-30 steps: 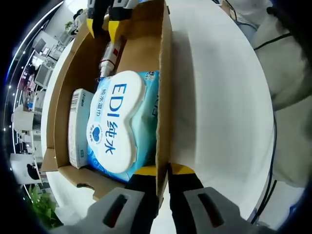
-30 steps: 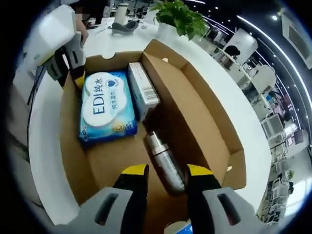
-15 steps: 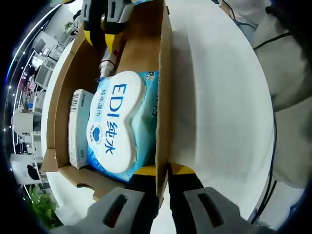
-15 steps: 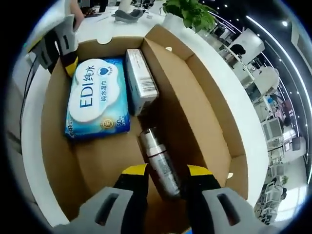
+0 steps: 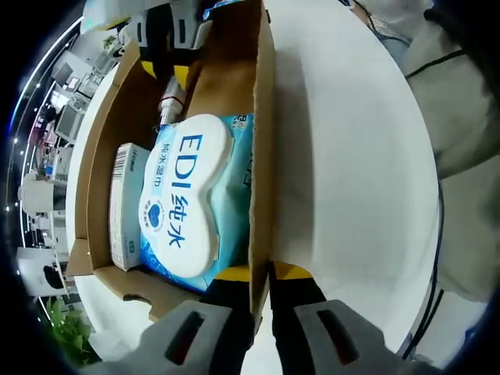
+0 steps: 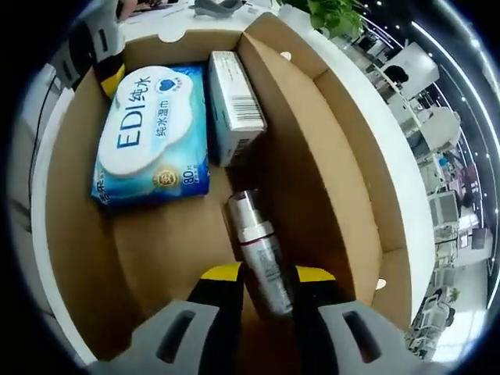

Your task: Operate the shoe box by opening the lid, removing the specified soft item, and placing it in the target area until the item is outside and the box remains undamaged.

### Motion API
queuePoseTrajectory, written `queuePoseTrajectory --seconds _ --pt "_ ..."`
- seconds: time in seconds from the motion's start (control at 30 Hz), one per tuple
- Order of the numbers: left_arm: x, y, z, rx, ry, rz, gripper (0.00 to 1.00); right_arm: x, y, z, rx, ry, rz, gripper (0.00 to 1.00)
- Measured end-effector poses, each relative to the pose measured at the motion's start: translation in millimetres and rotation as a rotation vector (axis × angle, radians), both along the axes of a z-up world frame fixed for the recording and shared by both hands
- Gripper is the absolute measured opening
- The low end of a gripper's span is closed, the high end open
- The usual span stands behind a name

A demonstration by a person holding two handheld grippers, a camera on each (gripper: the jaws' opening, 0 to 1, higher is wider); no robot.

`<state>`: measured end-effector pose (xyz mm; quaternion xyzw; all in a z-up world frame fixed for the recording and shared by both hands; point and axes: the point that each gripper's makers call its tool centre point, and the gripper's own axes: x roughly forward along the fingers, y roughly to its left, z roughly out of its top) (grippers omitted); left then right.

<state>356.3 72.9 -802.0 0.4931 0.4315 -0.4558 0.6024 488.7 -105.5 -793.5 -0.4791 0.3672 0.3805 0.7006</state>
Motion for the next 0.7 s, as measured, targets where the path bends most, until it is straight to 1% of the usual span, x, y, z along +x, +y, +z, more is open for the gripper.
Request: queuePoseTrajectory --seconds 0.1,0.17,0.33,0.4,0.43,0.5,0.57,0.67,0.7 --pt "-0.1 0 0.2 0.000 -0.002 -0.001 0.05 0 0 -3.4 -0.005 0.016 0.002 0.20" --pt "0.1 0 -0.1 0.000 -0.003 -0.002 0.05 1 -1 -3.3 -0.008 0.026 0.005 0.18" --pt "-0.2 0 0.7 0.000 -0.004 -0.001 0.05 0 -2 -0.7 0.030 0.065 -0.030 0.17" --pt "-0.2 0 0.6 0.000 -0.003 -0.001 0.05 -7 -2 -0.7 0.060 0.112 -0.075 0.17" --pt "0.0 0 0.4 0.001 -0.004 -0.001 0.05 -11 -2 -1.3 0.079 0.153 -0.113 0.17" --pt "0.1 0 0.2 0.003 -0.005 -0.003 0.05 -19 -2 -1.3 0.108 0.214 -0.178 0.16" --pt "0.1 0 0.1 0.003 -0.003 -0.002 0.05 -23 -2 -1.1 0.119 0.242 -0.198 0.16" --pt "-0.1 0 0.4 0.003 -0.005 -0.002 0.05 -34 -2 -2.4 0.142 0.312 -0.264 0.16" --pt "-0.2 0 0.6 0.003 -0.006 -0.003 0.05 -35 -2 -2.3 0.146 0.318 -0.269 0.16"
